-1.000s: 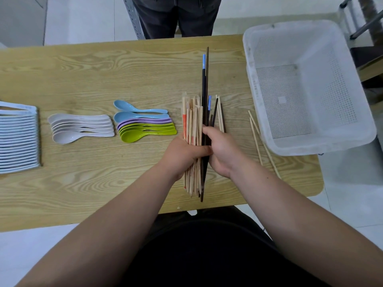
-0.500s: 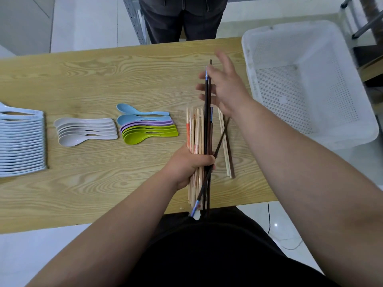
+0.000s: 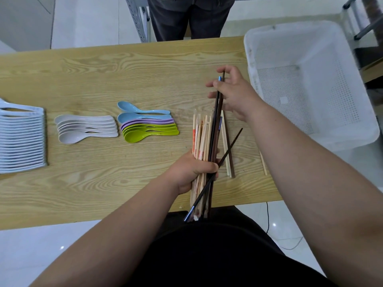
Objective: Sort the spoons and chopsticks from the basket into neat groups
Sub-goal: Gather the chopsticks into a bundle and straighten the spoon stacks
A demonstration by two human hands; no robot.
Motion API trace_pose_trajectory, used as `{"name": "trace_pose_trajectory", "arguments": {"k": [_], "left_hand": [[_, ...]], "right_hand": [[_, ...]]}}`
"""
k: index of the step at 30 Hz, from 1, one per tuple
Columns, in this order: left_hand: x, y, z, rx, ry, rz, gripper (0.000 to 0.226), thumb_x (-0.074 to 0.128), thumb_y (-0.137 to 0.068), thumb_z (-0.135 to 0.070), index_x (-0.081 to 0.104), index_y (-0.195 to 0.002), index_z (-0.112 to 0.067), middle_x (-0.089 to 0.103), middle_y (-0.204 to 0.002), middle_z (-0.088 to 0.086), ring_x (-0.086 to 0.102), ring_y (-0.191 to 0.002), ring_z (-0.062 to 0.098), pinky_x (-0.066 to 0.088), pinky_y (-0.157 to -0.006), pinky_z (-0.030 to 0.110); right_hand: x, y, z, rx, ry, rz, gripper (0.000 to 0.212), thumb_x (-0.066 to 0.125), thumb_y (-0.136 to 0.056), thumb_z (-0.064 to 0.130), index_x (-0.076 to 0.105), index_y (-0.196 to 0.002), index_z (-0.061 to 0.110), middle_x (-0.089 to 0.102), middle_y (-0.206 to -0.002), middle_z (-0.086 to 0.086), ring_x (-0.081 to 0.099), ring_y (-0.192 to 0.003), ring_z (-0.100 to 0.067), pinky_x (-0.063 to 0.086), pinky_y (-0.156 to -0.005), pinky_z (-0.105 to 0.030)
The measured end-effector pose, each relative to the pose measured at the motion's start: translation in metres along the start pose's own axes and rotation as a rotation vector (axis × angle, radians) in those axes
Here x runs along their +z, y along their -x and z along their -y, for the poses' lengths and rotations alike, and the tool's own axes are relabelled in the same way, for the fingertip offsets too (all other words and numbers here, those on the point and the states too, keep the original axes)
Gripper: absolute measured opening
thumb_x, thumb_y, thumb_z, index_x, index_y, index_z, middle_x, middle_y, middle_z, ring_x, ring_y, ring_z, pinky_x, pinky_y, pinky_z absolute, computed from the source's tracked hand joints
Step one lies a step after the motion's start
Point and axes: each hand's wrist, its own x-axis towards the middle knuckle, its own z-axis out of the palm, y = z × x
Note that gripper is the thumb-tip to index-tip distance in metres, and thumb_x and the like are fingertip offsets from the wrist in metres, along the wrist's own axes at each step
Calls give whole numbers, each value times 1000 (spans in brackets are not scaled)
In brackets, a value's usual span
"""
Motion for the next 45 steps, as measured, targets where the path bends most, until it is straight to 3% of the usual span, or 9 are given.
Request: {"name": "trace_pose_trajectory", "arguments": {"k": [11,17,21,24,28,33,37,41,45], "left_hand": [[-2,-5,-7,10,-23,-32,46,67,-66,4,57,-110,1,62,-78,17,65,-63,26,55,-59,32],[-7,-9,-11,24,-23,-68,32,67,-64,2,59,-95,0,63,-70,11,65,-64,26,55,-57,32],[-3,-14,-20,77,-80,-127,36,69,-60,0,58,-95,0,60,-70,12,63,-65,27,54,-58,33],[-3,-20,-33,232,-221,-205,38,74,-57,-5,61,-92,-11,62,-78,11,62,-73,25,55,-70,41],[-8,-28,-51,418,-562,-417,42,78,-57,-29,63,-97,-30,73,-84,-9,70,-79,8,57,-68,30],[-4,-36,-47,804,-753,-443,46,71,-77,-32,56,-119,-42,61,-107,-38,57,-101,-20,42,-77,2],[-15,-57,-31,831,-1106,-518,47,45,-87,-50,51,-129,-31,54,-113,-21,50,-110,0,44,-89,23],[-26,-68,-3,972,-1226,-505,44,45,-86,-42,42,-128,-31,57,-120,-3,48,-110,12,45,-94,24],[-29,-68,5,1095,-1276,-510,50,51,-81,-36,42,-130,-37,49,-126,-14,51,-113,6,46,-99,28]], "right_hand": [[-4,18,-11,71,-225,95,18,53,-102,10,49,-115,22,74,-113,2,73,-94,-20,57,-65,-38],[15,32,-29,99,-298,122,4,56,-98,24,56,-102,22,74,-117,2,64,-93,-18,58,-70,-37],[39,41,-39,-29,-263,-23,19,69,-82,29,57,-93,20,71,-118,2,67,-110,-12,55,-92,-36],[41,49,-18,-164,-242,-64,38,77,-80,45,55,-108,31,70,-106,5,72,-94,-10,56,-78,-26],[41,64,20,-397,-74,8,60,81,-72,59,53,-123,46,61,-109,20,65,-103,-5,52,-90,-25],[56,76,13,-633,76,-97,60,89,-69,19,49,-112,30,55,-106,17,62,-96,-8,50,-87,-23],[62,77,-7,-754,63,-187,54,78,-71,7,45,-106,31,58,-98,-4,62,-86,-20,53,-80,-41],[70,82,-39,-765,14,-218,52,80,-72,3,51,-105,31,62,-99,-10,65,-91,-28,54,-82,-53],[82,80,-56,-763,-57,-184,62,80,-73,-3,51,-117,31,64,-100,-7,69,-89,-31,53,-83,-59]]}}
